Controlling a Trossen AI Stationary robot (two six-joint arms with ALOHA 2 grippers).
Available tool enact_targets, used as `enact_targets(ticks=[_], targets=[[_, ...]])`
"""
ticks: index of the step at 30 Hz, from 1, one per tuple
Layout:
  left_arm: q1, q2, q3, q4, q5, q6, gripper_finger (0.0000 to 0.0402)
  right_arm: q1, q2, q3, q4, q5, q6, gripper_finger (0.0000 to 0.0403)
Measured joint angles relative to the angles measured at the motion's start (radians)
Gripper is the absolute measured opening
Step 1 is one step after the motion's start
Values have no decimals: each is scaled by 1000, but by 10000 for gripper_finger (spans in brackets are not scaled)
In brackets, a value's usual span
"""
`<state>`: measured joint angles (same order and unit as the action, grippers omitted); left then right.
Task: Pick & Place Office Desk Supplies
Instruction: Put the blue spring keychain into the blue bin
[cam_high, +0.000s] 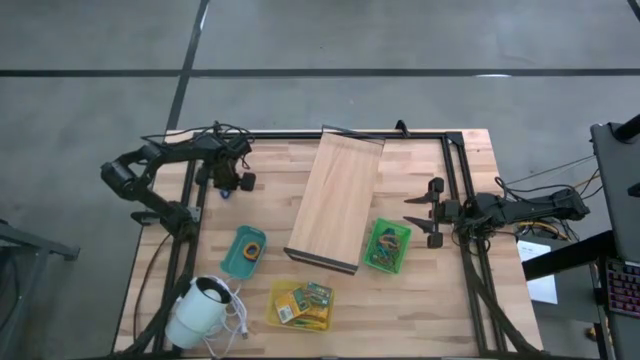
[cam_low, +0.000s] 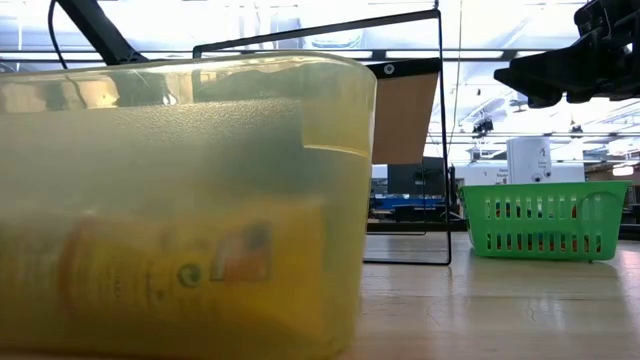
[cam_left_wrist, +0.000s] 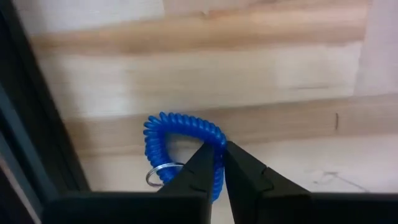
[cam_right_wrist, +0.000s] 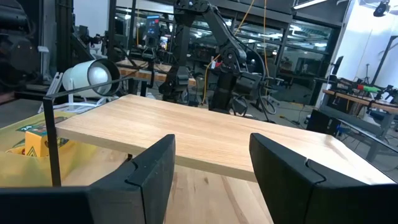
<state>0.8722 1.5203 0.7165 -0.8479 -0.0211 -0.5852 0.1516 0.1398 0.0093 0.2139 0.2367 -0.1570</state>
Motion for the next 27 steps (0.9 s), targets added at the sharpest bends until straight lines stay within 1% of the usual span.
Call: enact_targets(ticks=[5,8,13,20,23,27], targets=[[-2,-7,29,-39,74,0,29,0,0,0,0,0,0,206],[-16,-29,41,-78,74,-8,29,0,0,0,0,0,0,206],[-79,-107,56,-109,72,-78,28,0,0,0,0,0,0,206],[-245,-315,59,-135,53,-213,28,0,0,0,0,0,0,206],[-338,-412,59,-137,36,-283,28,0,0,0,0,0,0,206],[-489,-515,59,-146,41,-390,28,0,0,0,0,0,0,206]])
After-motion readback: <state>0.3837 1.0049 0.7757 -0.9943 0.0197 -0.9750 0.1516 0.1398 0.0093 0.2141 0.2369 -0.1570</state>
